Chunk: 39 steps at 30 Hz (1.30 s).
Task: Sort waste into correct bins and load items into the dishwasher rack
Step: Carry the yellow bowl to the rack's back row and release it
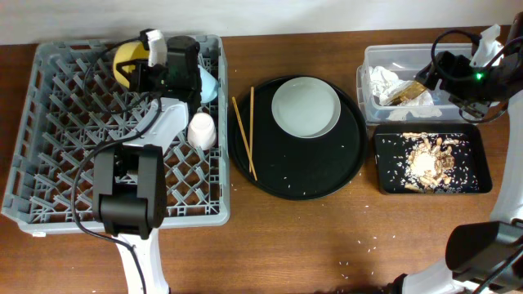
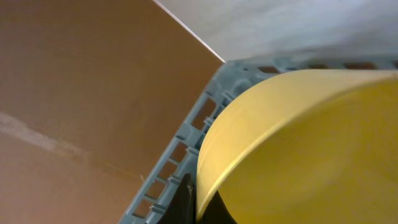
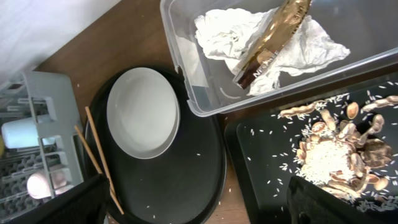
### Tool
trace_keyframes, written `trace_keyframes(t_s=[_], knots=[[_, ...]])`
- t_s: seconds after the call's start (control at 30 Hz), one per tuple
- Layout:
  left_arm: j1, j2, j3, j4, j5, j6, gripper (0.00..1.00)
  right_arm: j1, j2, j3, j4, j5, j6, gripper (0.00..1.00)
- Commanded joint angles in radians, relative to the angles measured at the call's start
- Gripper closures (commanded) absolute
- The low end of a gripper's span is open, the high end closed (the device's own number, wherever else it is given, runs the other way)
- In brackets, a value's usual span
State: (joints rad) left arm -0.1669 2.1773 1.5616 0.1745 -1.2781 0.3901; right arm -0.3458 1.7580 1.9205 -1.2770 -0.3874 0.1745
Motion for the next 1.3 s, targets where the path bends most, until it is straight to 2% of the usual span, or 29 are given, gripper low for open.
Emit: trace_keyframes(t_s=[0.0, 0.3, 0.47, 0.53, 0.57, 0.63, 0.73, 0.8, 0.93, 1.03, 1.2, 1.27], knots=[[0.008, 0.016, 0.011, 0.023, -0.043, 0.009, 1.00, 0.006, 0.005, -0.021, -0.002, 0.026, -0.013, 0.08], [-0.013, 0.016, 0.011, 0.008, 0.103, 0.008, 1.00, 0.006, 0.005, -0.055, 0.000, 0.026, -0.013, 0.08], [-0.044, 0.016, 0.010, -0.130, 0.224, 0.007, 1.00, 0.007, 0.005, -0.057, 0.002, 0.026, -0.013, 0.08], [-0.050, 0.016, 0.010, -0.157, 0.228, -0.017, 0.99, 0.007, 0.005, -0.057, 0.002, 0.026, -0.013, 0.08], [-0.051, 0.016, 0.010, -0.161, 0.229, -0.027, 0.96, 0.007, 0.005, -0.057, 0.002, 0.026, -0.013, 0.08], [-0.056, 0.016, 0.010, -0.156, 0.228, -0.026, 0.73, 0.007, 0.005, -0.057, 0.002, 0.026, -0.013, 0.08], [-0.073, 0.016, 0.010, -0.159, 0.227, -0.025, 0.47, 0.007, 0.005, -0.057, 0.004, 0.026, -0.013, 0.07], [-0.088, 0.016, 0.010, -0.161, 0.227, -0.025, 0.37, 0.007, 0.005, -0.057, 0.009, 0.026, -0.013, 0.07], [-0.118, -0.003, 0.018, -0.162, 0.228, -0.024, 0.29, 0.007, 0.005, -0.057, 0.012, 0.026, -0.013, 0.07], [-0.128, -0.044, 0.023, -0.186, 0.237, -0.025, 0.28, 0.007, 0.005, -0.057, 0.016, 0.026, -0.013, 0.07], [-0.127, -0.146, 0.026, -0.353, 0.357, -0.026, 0.28, 0.007, 0.005, -0.057, 0.017, 0.026, -0.013, 0.07], [-0.127, -0.193, 0.026, -0.441, 0.456, -0.026, 0.28, 0.007, 0.005, -0.057, 0.017, 0.025, -0.013, 0.07]])
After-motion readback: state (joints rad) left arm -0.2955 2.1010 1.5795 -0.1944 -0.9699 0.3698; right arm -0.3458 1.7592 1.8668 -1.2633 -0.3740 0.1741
